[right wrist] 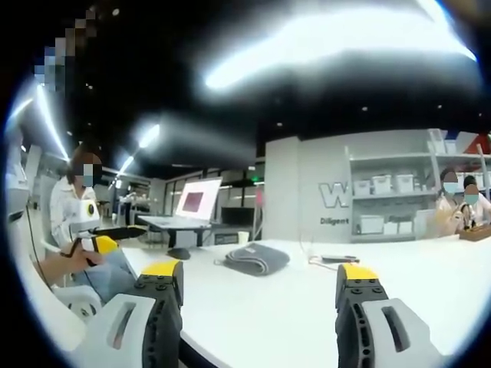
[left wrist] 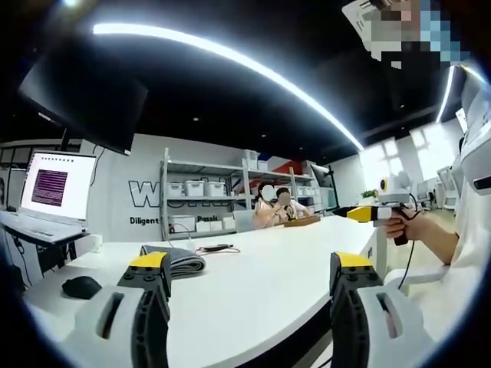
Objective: Open the folded towel by lifting each exposed corner and separating the folded layers until the towel lies flat within the target outline without major curled edges
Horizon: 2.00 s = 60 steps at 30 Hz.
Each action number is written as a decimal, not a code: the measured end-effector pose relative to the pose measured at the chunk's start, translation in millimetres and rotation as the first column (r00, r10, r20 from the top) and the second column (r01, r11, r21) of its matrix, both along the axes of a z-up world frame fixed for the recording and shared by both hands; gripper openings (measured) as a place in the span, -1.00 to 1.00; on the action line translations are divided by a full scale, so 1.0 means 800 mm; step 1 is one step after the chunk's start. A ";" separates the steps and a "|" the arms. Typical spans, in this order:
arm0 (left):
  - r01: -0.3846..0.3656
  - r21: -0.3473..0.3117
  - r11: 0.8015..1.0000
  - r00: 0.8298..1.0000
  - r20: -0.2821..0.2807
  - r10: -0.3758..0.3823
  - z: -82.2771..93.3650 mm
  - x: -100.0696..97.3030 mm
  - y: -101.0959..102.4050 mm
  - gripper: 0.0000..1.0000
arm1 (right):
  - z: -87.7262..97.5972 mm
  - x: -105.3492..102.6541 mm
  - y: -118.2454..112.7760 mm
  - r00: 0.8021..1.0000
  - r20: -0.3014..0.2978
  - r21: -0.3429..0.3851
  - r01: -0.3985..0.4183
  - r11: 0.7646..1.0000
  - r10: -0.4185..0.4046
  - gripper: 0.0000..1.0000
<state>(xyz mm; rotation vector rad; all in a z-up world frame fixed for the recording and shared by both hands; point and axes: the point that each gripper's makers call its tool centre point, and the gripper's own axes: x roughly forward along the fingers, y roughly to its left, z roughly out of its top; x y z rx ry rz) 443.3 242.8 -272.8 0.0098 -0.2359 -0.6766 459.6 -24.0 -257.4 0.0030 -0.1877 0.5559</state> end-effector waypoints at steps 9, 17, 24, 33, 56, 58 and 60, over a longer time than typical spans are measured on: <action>0.001 0.017 1.000 1.000 -0.027 0.000 -0.009 0.003 -0.003 0.67 | -0.001 0.000 0.000 1.000 -0.004 0.002 -0.002 1.000 0.002 0.58; -0.002 0.037 0.999 0.998 -0.056 0.004 -0.017 0.006 -0.004 0.64 | -0.001 0.000 0.000 1.000 -0.006 0.003 -0.004 1.000 0.004 0.57; -0.004 0.048 0.999 0.997 -0.075 0.007 -0.023 0.009 -0.005 0.63 | -0.003 0.000 0.001 1.000 -0.014 -0.002 -0.009 1.000 0.009 0.52; -0.002 0.054 0.999 0.996 -0.093 0.007 -0.026 0.012 -0.001 0.55 | -0.003 0.002 -0.003 1.000 -0.015 -0.001 -0.001 1.000 0.001 0.53; -0.026 0.138 0.990 0.996 -0.080 0.038 -0.030 0.027 -0.003 0.48 | -0.004 0.010 -0.005 1.000 0.004 -0.064 0.030 0.998 -0.030 0.52; -0.031 0.141 0.990 0.996 -0.074 0.042 -0.030 0.029 -0.003 0.47 | -0.004 0.011 -0.006 1.000 0.004 -0.061 0.031 0.998 -0.031 0.52; -0.038 0.152 0.988 0.996 -0.070 0.049 -0.031 0.031 -0.003 0.46 | -0.003 0.017 -0.006 0.999 0.004 -0.060 0.032 0.998 -0.031 0.53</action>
